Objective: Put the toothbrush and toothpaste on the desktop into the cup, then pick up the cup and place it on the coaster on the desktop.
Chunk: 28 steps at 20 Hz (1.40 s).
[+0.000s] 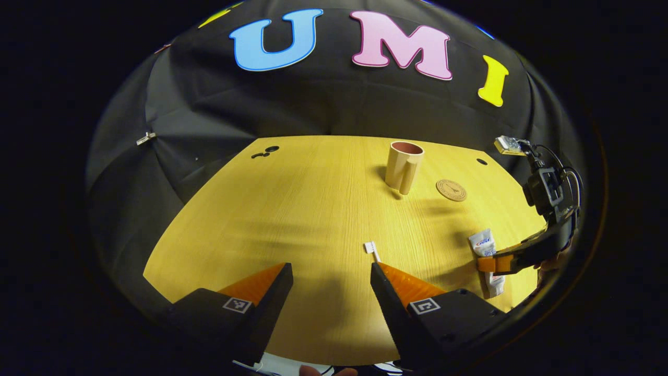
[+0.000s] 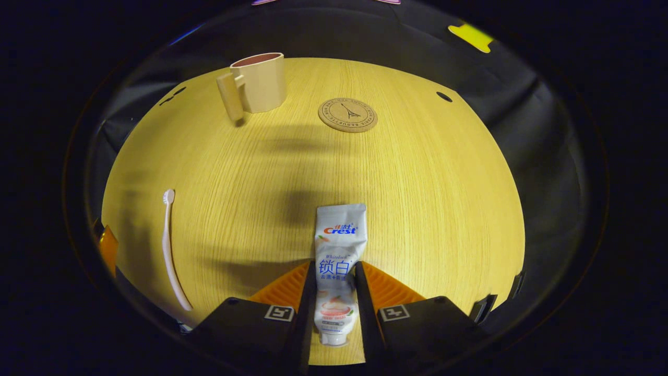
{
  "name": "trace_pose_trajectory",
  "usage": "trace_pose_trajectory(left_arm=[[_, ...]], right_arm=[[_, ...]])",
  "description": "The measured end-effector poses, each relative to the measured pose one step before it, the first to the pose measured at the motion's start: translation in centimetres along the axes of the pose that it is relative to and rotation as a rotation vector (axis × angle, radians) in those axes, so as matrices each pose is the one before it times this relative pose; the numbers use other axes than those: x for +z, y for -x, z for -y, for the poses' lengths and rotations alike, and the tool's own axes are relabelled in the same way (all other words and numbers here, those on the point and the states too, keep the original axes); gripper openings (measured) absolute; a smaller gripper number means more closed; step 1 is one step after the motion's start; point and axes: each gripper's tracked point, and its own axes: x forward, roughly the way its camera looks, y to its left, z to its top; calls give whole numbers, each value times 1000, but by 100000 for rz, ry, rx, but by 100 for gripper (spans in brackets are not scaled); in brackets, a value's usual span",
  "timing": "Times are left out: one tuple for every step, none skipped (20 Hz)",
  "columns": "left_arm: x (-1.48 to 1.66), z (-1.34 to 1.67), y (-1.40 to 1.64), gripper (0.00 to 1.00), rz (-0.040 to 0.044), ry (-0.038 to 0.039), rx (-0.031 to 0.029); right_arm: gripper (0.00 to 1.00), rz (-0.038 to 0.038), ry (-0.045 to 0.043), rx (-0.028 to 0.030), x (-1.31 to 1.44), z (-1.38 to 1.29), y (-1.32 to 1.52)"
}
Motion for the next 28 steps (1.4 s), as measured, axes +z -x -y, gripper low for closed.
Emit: trace_pose_trajectory(left_arm=[[-298, 195, -265, 94, -2796, -61, 88], [-470, 546, -217, 94, -3380, 528, -1086], [-281, 630, -268, 94, -3178, 1259, -1137], [-143, 579, -253, 93, -2472, 1578, -777], [-70, 587, -343, 93, -2198, 1147, -260], [-260, 541, -361, 91, -2208, 462, -247], [-122, 425, -394, 90, -1916, -226, 81], [-303, 345, -406, 90, -1982, -813, 523], [-132, 260, -439, 90, -1698, -1072, 866], [-212, 280, -503, 89, -1968, -1015, 691], [-158, 252, -527, 89, -1923, -303, 508], [-169, 172, -311, 89, -1551, 46, 529], [6, 168, -334, 89, -1272, 43, 628], [112, 186, -518, 88, -937, -268, 766], [192, 86, -451, 88, -578, -580, 1066], [104, 51, -284, 87, -456, -820, 772], [88, 124, -329, 87, -676, -803, 682], [-65, 9, -247, 86, -1087, -597, 649], [44, 5, -206, 86, -987, -253, 613], [-73, 2, -251, 83, -918, -45, 496], [-92, -91, -180, 82, -1109, -75, 707], [-155, -144, -102, 80, -1134, -92, 561], [10, -124, -155, 80, -694, 230, 744], [-37, 101, -263, 77, -1009, 371, 165], [-144, 49, -241, 74, -1170, 166, 285], [-109, 66, -233, 70, -1294, 133, 73], [14, 171, 15, 68, -53, -11, 103], [-69, -18, 41, 65, -20, -503, 242]], right_arm=[[36, -1340, -2693, 4014, -169, -359, 47], [35, 211, -3508, 3504, 14, -175, 81], [30, -932, -2758, 2602, -294, -4, 169], [30, 350, -811, 1263, -12, 135, 132], [30, 353, 278, 1153, -72, 162, 143], [30, 1490, 377, 1232, 160, 78, 264], [30, 1953, 408, 1557, 258, 20, 300], [30, 2349, 421, 1485, 396, 76, 422], [30, 2330, 232, 1349, 422, 38, 493], [30, 1974, 313, 1155, 470, 55, 458], [30, 1965, 777, 1220, 420, 55, 551], [30, 1774, 1455, 1285, 467, -7, 346], [30, 1245, 1916, 803, 323, 114, 355], [30, 1287, 1750, 657, 446, 170, 255], [30, 1026, 1453, 714, 336, 184, 332], [30, 446, 1159, 594, 232, 232, 235], [30, 501, 798, 430, 259, 200, 130], [30, 572, 433, 474, 249, 226, 41], [30, 688, 36, 517, 236, 161, 85], [30, 470, -210, 552, 164, 123, 72], [30, 536, -433, 559, 180, 157, 33], [30, 331, -292, 645, 151, 71, -12], [30, 584, -62, 485, 89, 70, 88], [30, 500, 394, 380, 107, 121, 15], [30, 381, 319, 90, 52, 178, 22], [30, 224, -176, 560, 40, 36, -42], [30, 453, -280, 552, 58, 25, 120], [35, 665, -270, 734, 109, 34, 23]])
